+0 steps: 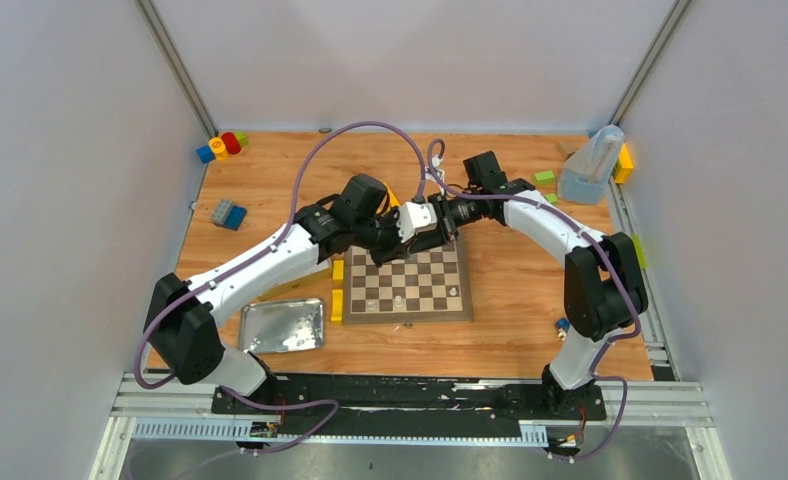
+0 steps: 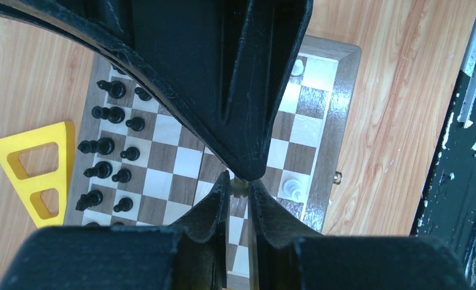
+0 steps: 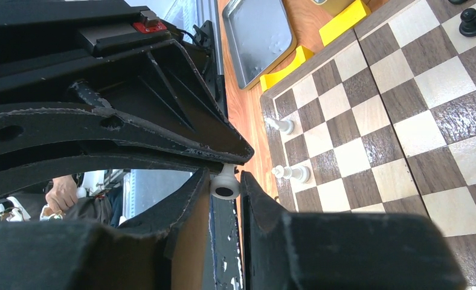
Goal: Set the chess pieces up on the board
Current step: Place the chess piece on the chessboard.
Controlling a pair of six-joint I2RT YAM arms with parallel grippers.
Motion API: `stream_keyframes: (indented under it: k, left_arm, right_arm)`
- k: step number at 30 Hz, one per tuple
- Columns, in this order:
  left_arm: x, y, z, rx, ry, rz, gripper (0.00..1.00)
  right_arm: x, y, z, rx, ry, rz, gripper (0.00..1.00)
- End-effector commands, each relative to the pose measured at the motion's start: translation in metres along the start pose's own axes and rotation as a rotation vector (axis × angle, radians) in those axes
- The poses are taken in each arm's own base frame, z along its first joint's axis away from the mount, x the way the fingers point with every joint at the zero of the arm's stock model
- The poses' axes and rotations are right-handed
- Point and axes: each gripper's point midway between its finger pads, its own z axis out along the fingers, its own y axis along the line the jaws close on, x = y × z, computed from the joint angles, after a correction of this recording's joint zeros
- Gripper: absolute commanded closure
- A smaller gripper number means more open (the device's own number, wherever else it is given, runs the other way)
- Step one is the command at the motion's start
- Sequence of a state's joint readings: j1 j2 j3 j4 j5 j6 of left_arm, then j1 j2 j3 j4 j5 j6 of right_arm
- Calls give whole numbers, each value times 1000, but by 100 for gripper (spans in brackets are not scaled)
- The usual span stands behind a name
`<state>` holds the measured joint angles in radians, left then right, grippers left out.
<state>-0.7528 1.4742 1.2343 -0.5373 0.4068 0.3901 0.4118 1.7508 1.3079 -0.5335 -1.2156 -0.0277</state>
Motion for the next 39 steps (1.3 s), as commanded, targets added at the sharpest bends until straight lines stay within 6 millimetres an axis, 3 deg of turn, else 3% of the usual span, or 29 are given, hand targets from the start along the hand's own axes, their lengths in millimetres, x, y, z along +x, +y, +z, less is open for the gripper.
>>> stream_keyframes:
  k: [1,5,10,12,15,21,26,33,39]
  left_arm:
    - [-15,6,-5,-37,-35,12,86]
    - [-16,8,-8,-58,-36,11,66]
    - [-21,11,-16,-45,-62,-17,28]
    - [-26,17,-24,-31,-91,-39,18]
    - [-40,19,-36,50,-178,-66,11]
    - [-66,23,-38,120,-318,48,9]
    - [-74,8,-33,223,-408,129,12]
    - [-71,6,-24,247,-445,206,23]
    - [-82,14,-21,216,-476,200,36]
  right_arm:
    - [-5,6,0,-29,-13,-64,82]
    - [-7,6,-6,-19,-26,-79,87]
    - [-17,12,-24,0,-71,-113,90]
    - [-21,16,-32,-3,-90,-120,90]
    - [-26,27,-41,-27,-111,-122,91]
    - [-33,45,-46,-79,-121,-132,90]
    - [-38,57,-54,-101,-137,-104,90]
    - [-39,61,-63,-134,-158,-85,90]
    - [-36,57,-62,-136,-158,-68,90]
